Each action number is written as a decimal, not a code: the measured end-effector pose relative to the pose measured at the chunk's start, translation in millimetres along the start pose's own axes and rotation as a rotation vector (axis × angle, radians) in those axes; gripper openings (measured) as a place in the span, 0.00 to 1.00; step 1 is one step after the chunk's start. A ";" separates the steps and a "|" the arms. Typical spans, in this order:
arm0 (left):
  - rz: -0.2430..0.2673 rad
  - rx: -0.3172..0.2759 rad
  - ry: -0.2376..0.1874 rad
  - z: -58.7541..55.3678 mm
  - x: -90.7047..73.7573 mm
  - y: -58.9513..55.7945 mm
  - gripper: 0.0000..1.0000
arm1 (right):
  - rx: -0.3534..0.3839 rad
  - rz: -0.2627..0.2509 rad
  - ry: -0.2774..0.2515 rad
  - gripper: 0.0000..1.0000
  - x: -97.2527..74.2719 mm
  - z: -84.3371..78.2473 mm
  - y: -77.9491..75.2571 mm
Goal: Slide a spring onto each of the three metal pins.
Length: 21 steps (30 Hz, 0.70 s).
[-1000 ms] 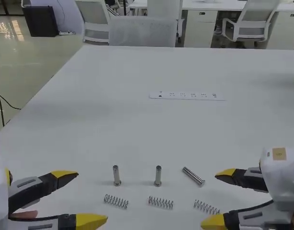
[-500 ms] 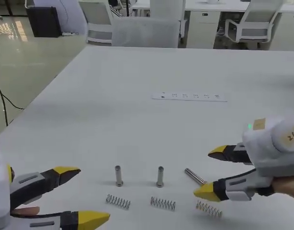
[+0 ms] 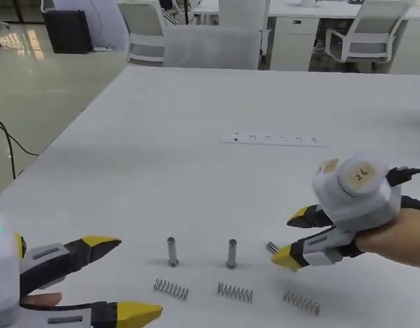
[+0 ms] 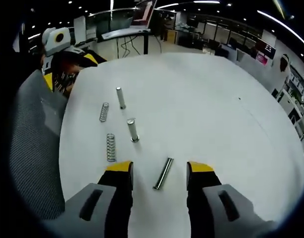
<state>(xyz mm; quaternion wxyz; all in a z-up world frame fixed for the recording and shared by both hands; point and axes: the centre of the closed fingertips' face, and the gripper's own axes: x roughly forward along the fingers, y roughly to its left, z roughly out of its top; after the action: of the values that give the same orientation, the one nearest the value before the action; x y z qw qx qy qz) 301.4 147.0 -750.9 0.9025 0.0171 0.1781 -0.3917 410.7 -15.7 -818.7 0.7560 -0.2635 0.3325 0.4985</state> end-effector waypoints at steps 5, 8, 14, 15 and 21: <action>-0.002 0.001 0.002 -0.1 -0.5 -0.8 0.68 | 0.000 0.004 0.043 0.37 11.0 -1.7 -1.9; -0.002 0.000 0.002 -0.2 -1.0 -1.3 0.68 | 0.006 -0.001 0.065 0.33 15.7 -2.5 -4.2; -0.006 -0.001 0.004 -1.7 -1.0 -3.2 0.68 | 0.055 -0.008 0.112 0.26 24.7 -8.8 -9.0; -0.007 -0.002 0.003 -1.8 -0.9 -3.4 0.68 | 0.061 -0.010 0.119 0.24 25.9 -10.2 -9.1; -0.011 -0.003 0.004 -2.7 -0.2 -4.0 0.67 | 0.101 -0.008 0.139 0.20 30.8 -14.4 -11.6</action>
<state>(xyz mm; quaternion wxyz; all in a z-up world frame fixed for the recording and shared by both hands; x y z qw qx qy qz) 297.6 144.8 -752.9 0.9001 0.0158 0.1805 -0.3962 426.7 -12.6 -850.8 0.7452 -0.2602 0.4081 0.4586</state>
